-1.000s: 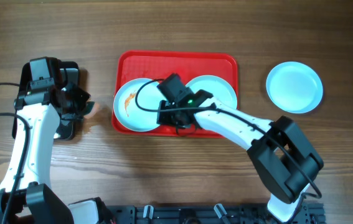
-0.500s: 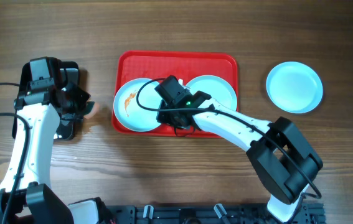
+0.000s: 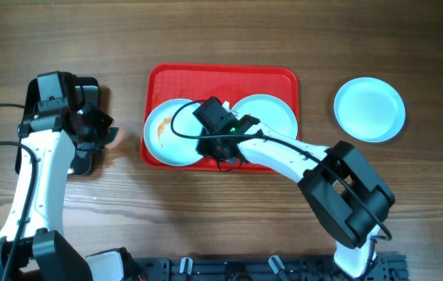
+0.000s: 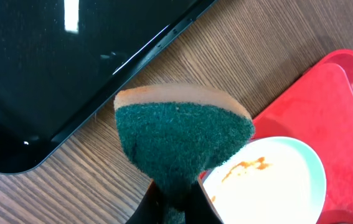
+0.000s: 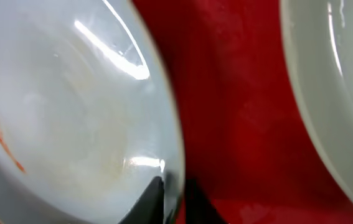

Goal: Clean dirty plates on tray and stack at the side

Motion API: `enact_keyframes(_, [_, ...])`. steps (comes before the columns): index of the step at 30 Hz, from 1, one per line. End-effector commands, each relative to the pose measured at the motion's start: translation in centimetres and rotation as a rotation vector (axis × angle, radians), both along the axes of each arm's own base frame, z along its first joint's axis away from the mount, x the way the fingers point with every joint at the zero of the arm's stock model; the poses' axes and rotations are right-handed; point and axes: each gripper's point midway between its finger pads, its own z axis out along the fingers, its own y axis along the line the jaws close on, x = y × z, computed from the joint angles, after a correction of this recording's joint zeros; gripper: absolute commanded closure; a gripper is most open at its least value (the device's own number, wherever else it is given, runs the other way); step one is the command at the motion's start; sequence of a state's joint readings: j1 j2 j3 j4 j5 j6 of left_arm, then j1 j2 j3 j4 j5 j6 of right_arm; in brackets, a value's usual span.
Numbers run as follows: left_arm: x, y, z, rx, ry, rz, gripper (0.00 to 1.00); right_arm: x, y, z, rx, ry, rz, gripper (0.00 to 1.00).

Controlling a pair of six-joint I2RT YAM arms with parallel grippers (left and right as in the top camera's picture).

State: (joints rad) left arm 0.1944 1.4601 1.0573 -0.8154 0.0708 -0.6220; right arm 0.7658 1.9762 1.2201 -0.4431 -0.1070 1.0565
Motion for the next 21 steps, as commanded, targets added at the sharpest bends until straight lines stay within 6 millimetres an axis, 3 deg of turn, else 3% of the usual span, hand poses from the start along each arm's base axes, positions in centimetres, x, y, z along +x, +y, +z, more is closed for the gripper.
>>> enact_keyframes(1, [-0.1,-0.3,0.5,0.002,-0.021,-0.022,0.96,-0.1,-0.5,-1.2,-0.038,0.002,0.020,0.96])
enact_keyframes(6, [0.2,-1.1,0.6,-0.023,-0.035,-0.071,0.96,0.4,-0.8,-0.9,-0.069,-0.048,0.122,0.96])
enact_keyframes(10, [1.2,-4.1,1.4,-0.114,-0.104,-0.244,0.96,0.9,-1.5,-0.9,-0.110,-0.094,0.251,0.96])
enact_keyframes(14, [1.5,-6.0,1.7,-0.131,-0.127,-0.314,0.96,1.1,-2.1,-1.0,-0.126,-0.093,0.252,0.96])
enact_keyframes(21, [0.8,-11.2,1.6,-0.134,-0.109,-0.472,0.96,2.0,-2.9,-0.9,-0.139,-0.108,0.234,0.96])
